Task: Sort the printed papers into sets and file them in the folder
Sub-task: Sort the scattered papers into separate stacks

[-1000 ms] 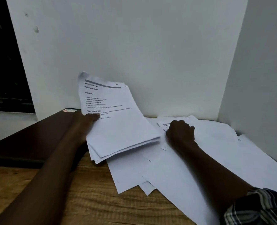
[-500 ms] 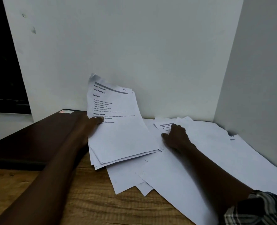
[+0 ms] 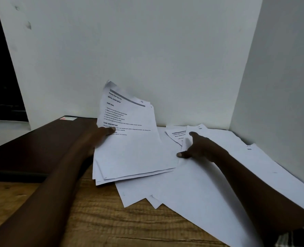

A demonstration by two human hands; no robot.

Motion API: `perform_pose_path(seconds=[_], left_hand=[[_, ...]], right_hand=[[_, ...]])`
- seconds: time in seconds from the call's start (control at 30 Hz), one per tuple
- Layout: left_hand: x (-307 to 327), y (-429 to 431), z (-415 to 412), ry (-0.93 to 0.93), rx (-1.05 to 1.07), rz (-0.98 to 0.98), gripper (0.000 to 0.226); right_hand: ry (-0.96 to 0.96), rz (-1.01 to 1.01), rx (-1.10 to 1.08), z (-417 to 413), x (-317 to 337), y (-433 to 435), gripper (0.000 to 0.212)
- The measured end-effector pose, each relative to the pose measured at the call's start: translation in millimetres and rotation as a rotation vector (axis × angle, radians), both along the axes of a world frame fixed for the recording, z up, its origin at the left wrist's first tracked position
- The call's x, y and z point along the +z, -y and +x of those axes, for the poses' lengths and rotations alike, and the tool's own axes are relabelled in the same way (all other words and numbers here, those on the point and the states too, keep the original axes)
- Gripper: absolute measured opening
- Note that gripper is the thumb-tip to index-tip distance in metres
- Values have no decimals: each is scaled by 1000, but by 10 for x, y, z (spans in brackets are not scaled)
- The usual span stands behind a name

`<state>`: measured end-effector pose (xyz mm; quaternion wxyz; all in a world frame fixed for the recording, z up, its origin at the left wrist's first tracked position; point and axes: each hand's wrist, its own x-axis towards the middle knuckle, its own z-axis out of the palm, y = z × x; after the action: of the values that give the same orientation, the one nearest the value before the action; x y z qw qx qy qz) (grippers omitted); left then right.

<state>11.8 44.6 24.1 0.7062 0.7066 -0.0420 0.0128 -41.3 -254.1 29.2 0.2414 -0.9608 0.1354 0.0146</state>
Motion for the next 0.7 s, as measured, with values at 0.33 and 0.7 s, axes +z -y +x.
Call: perform_pose_path(seconds=[0.33, 0.7], left_hand=[[56, 33, -91, -8, 0, 28, 40], [33, 62, -37, -19, -31, 35, 29]], right_hand=[[185, 128, -17, -17, 76, 49, 59], [-214, -168, 22, -218, 73, 35, 136]])
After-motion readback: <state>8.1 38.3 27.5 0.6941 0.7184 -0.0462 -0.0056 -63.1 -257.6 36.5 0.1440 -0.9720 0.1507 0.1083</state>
